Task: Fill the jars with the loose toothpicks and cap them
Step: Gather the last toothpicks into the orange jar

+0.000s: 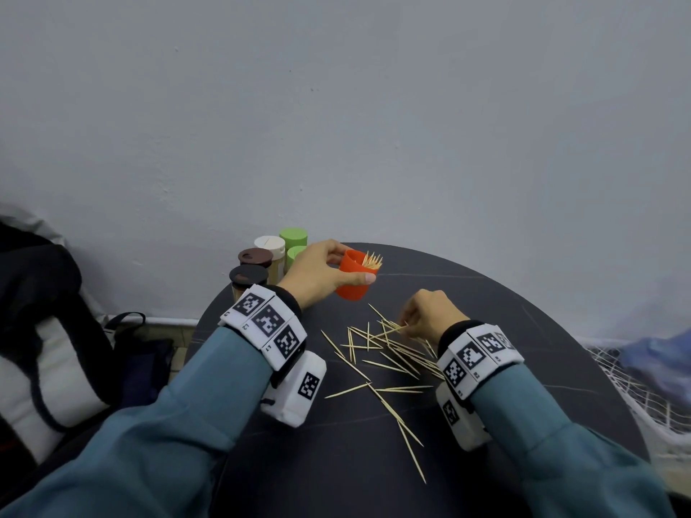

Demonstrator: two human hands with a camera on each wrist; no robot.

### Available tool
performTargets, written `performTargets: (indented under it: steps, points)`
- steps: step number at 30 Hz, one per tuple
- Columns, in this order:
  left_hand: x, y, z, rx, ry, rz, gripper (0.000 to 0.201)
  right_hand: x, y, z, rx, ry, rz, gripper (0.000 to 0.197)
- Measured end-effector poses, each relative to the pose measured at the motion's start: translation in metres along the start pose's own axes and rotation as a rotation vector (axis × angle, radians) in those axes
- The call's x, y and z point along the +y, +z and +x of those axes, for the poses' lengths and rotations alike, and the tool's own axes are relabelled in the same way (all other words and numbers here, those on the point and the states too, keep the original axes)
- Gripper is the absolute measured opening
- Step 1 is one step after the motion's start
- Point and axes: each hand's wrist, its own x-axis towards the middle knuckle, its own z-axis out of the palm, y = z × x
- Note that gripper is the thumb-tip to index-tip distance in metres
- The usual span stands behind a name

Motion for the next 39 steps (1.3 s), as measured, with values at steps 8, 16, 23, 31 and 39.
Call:
performTargets:
  steps: [8,16,23,31,39]
  points:
    - [-0.001,0.004,-0.001,-0.003,0.002,0.009,0.059,0.002,-0.002,-0.004,0.067,0.044,0.013,0.015]
    - [-0.003,0.01,0.001,-0.02,0.004,-0.002,0.057,0.024,-0.017,-0.008,0.25,0.071,0.297,0.015]
    - [-0.004,0.016,0.004,-0.045,0.005,-0.005,0.059,0.0,-0.058,-0.015,0.564,-0.102,0.69,0.021]
    - [-0.003,0.021,0.004,-0.058,0.01,-0.01,0.056,-0.042,-0.072,-0.014,0.546,-0.28,0.908,0.014]
    - [-0.002,0.02,0.004,-0.052,0.027,-0.038,0.055,-0.05,-0.051,-0.01,0.373,-0.338,0.697,0.02]
